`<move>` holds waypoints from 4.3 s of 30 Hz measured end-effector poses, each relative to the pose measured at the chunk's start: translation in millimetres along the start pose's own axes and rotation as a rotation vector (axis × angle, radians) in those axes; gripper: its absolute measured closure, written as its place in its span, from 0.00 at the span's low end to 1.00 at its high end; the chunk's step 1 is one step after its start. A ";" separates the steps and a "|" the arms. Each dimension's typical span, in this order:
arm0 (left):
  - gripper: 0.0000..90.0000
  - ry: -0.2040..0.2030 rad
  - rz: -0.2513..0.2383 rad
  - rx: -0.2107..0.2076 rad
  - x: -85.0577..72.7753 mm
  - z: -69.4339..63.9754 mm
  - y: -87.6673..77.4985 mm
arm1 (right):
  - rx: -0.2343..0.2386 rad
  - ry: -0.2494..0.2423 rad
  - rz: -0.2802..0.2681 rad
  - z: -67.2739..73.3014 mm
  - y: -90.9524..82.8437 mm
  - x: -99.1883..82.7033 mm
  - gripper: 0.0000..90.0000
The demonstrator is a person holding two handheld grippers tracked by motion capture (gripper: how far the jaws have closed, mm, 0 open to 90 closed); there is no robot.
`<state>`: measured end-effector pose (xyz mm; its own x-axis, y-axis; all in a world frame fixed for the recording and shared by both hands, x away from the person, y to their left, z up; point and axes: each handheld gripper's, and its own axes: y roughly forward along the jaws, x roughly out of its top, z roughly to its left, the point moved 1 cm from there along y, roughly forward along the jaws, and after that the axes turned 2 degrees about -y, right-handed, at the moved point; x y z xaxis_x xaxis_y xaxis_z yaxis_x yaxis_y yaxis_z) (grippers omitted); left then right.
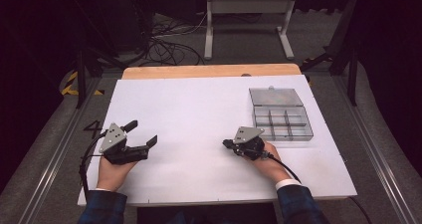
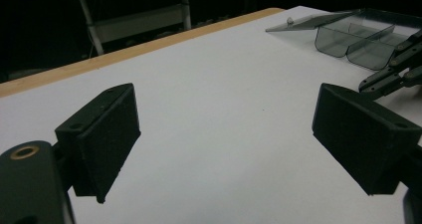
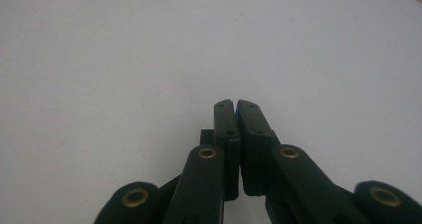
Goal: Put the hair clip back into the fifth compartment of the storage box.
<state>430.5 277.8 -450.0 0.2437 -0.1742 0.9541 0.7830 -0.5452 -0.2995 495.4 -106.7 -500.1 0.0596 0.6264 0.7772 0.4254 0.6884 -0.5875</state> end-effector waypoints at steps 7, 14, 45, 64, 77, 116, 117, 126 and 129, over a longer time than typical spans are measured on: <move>0.13 0.000 -0.001 0.001 0.1 0.3 -0.4 | -0.006 0.027 -0.020 -1.9 -3.9 -0.5 1.00; 0.13 -0.001 0.001 -0.001 -0.1 -0.2 0.0 | -0.013 0.049 -0.041 -3.6 -8.3 -0.4 1.00; 0.13 0.005 0.002 -0.003 0.0 -0.6 0.1 | -0.078 0.087 -0.098 -8.8 -26.2 -1.5 1.00; 0.13 0.005 0.006 -0.006 -0.5 -0.6 0.4 | -0.114 0.115 -0.136 -12.3 -35.7 -4.2 1.00; 0.13 0.004 0.004 -0.008 -0.4 -0.3 0.1 | -0.144 0.140 -0.162 -16.9 -43.8 -7.1 1.00; 0.13 0.012 0.007 -0.002 -0.4 -0.3 0.1 | -0.243 0.221 -0.188 -35.4 -70.5 -24.7 1.00; 0.13 0.017 0.007 -0.002 -0.3 0.0 0.0 | -0.246 0.223 -0.188 -36.1 -71.0 -25.3 1.00; 0.13 0.017 0.007 -0.003 -0.4 -0.1 0.1 | -0.266 0.246 -0.182 -41.0 -76.1 -31.2 1.00; 0.13 0.017 0.007 -0.003 -0.4 0.0 0.2 | -0.275 0.250 -0.180 -42.9 -78.2 -33.2 1.00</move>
<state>430.5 277.7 -450.5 0.2394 -0.1922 0.9517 0.7798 -0.5459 -0.3064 498.9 -197.0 -470.3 0.1651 0.3731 0.9130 0.6726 0.6344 -0.3809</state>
